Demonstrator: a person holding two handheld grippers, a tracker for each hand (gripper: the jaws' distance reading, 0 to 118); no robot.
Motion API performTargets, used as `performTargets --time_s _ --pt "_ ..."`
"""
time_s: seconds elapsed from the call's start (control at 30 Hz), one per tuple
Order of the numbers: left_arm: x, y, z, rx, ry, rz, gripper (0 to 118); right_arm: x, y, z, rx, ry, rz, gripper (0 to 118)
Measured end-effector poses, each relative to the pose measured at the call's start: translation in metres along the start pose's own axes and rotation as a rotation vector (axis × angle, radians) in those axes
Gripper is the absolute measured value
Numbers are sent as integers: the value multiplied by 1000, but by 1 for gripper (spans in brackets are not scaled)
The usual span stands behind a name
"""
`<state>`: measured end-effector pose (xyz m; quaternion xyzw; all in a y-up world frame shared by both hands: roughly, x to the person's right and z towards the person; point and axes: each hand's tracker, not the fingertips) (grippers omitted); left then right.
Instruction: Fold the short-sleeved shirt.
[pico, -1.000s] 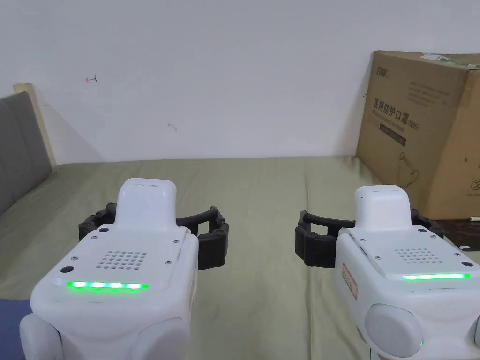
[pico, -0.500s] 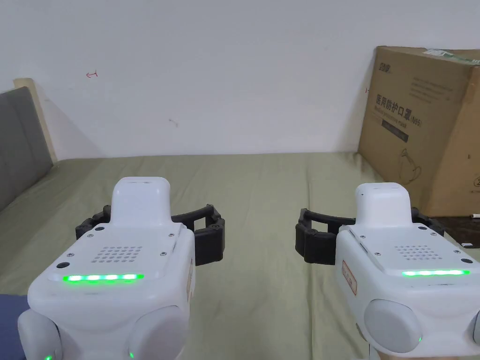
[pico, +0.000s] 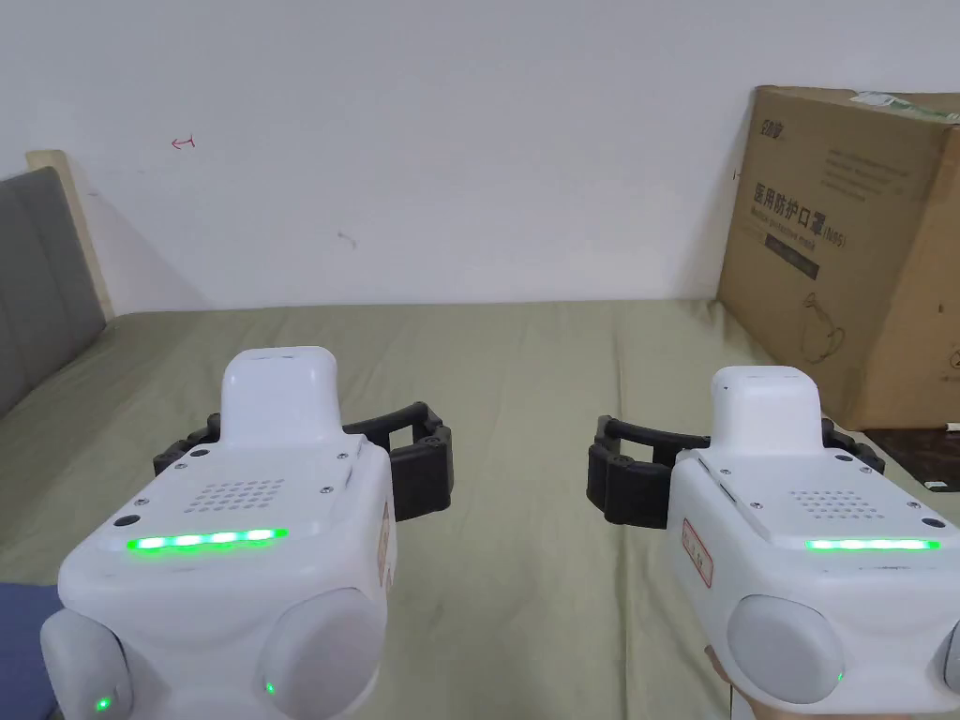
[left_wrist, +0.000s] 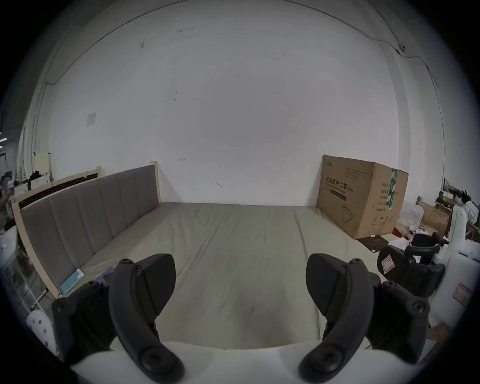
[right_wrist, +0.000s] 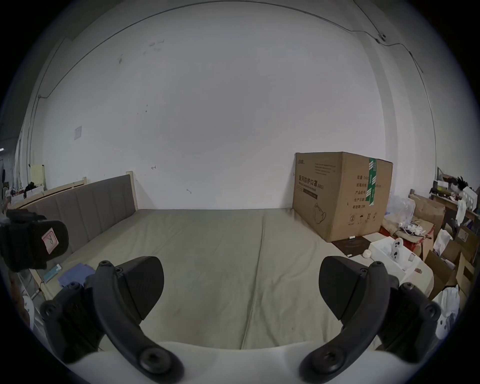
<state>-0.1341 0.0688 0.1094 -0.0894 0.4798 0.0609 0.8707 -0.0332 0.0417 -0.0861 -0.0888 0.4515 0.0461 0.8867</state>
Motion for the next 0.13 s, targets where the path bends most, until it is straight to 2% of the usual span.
performTargets --time_s 0.13 --pt "-1 -3 2 54 7 -35 105 3 0 0 -3 7 -16 117"
